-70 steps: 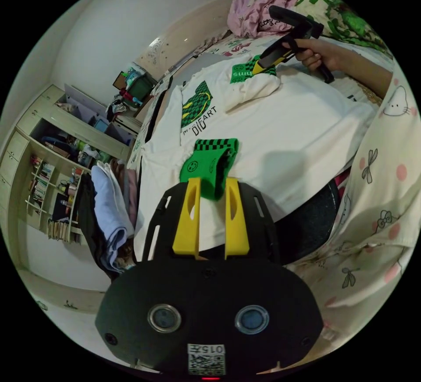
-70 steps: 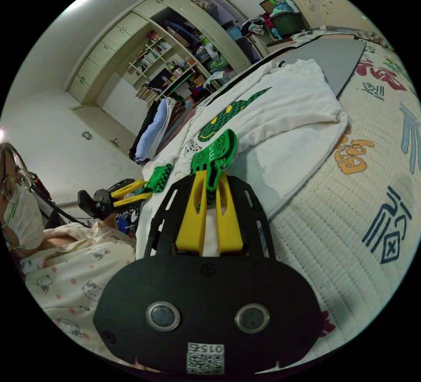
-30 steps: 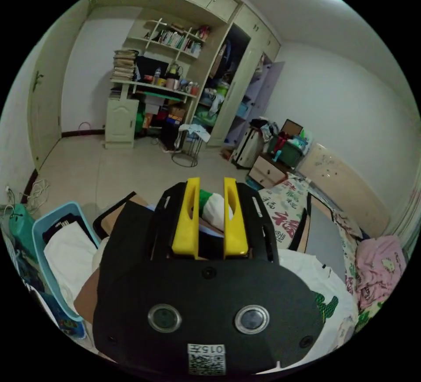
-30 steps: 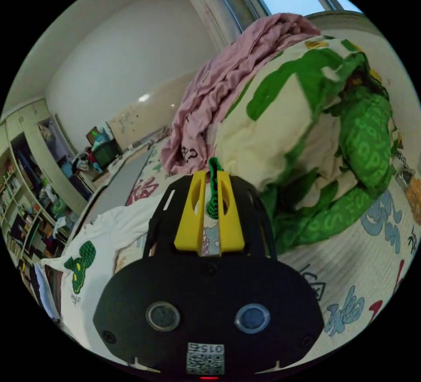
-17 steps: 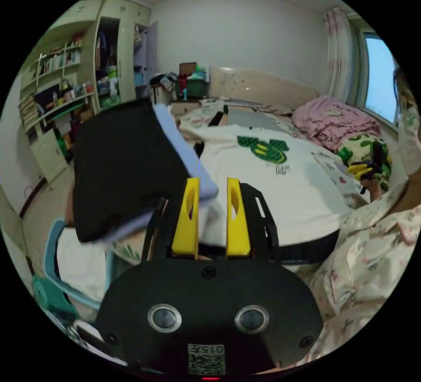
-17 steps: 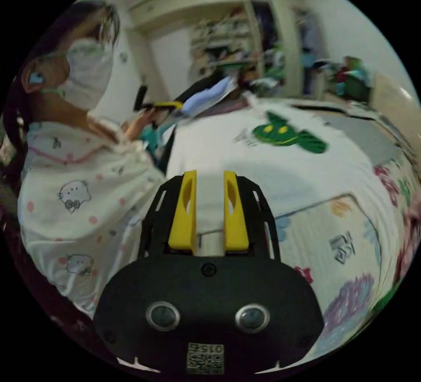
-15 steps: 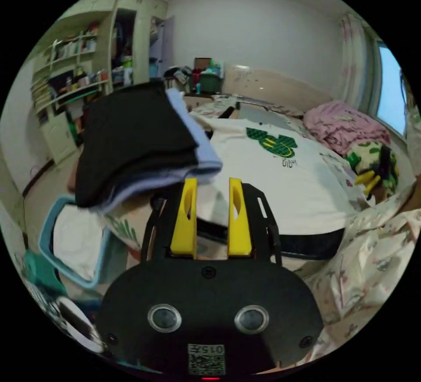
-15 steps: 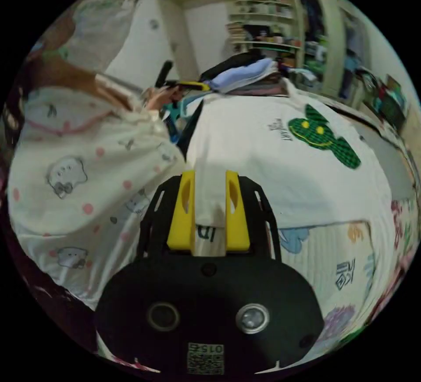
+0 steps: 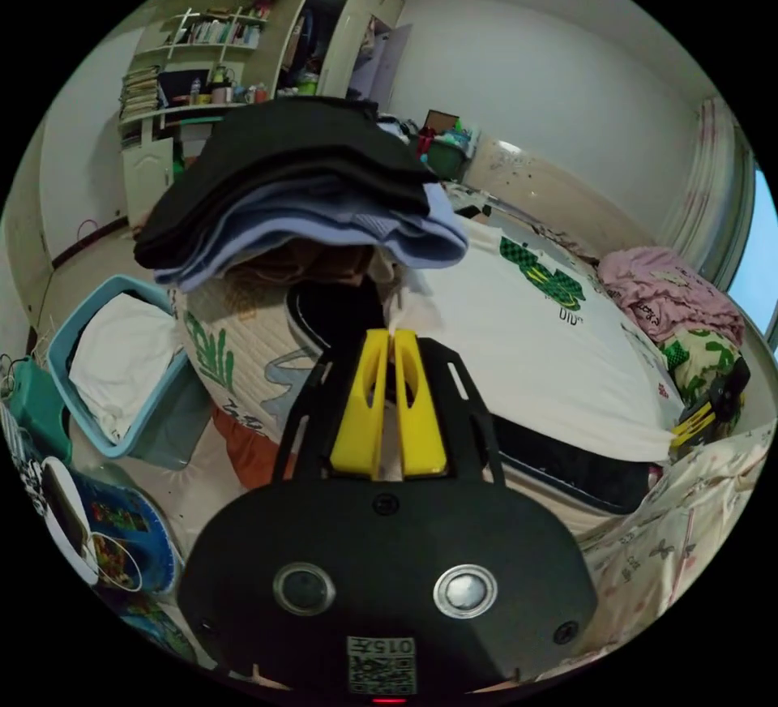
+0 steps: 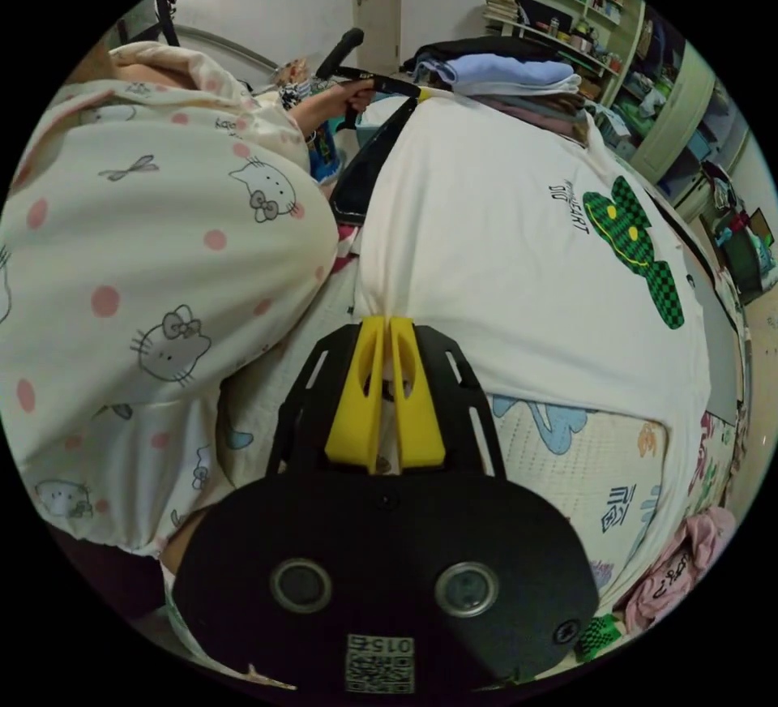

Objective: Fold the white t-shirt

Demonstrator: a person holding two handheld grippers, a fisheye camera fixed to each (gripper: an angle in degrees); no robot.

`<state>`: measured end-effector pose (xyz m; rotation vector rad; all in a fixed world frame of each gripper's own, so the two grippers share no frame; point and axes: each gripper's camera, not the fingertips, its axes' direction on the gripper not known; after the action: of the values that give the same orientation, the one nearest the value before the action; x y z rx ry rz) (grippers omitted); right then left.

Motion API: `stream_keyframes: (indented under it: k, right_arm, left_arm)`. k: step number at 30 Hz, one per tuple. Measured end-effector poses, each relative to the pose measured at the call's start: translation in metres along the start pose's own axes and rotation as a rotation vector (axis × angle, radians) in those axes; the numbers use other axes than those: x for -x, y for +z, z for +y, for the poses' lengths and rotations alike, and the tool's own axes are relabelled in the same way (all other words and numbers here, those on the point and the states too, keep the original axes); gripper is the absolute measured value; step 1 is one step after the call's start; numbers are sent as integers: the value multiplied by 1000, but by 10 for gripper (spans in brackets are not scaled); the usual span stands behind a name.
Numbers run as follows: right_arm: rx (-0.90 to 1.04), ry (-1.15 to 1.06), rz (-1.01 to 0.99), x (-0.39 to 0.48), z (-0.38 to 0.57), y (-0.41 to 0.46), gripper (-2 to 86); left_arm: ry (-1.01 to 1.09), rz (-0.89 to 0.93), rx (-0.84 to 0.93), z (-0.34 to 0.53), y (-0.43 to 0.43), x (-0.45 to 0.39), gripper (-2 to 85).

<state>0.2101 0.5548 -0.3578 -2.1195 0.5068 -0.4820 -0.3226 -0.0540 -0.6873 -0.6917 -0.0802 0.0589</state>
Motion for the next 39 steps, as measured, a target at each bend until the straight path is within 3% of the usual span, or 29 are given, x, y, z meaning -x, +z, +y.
stream_keyframes:
  k: [5, 22, 28, 32, 39]
  right_arm:
    - [-36, -18, -86, 11, 38, -15, -9]
    - [31, -1, -270, 13, 70, -63, -8]
    - [9, -56, -217, 29, 67, -109, 6]
    - [-35, -25, -265, 19, 69, -147, 45]
    - [-240, 10, -225, 14, 100, -263, 83]
  left_arm:
    - [-46, -54, -105, 14, -44, -2, 0]
    - [3, -227, 32, -11, 13, -44, 7]
    - [31, -235, 59, -39, 28, -61, 32]
    - [3, -183, 2, -59, 17, -63, 86]
    - [145, -298, -170, -120, -18, -126, 88]
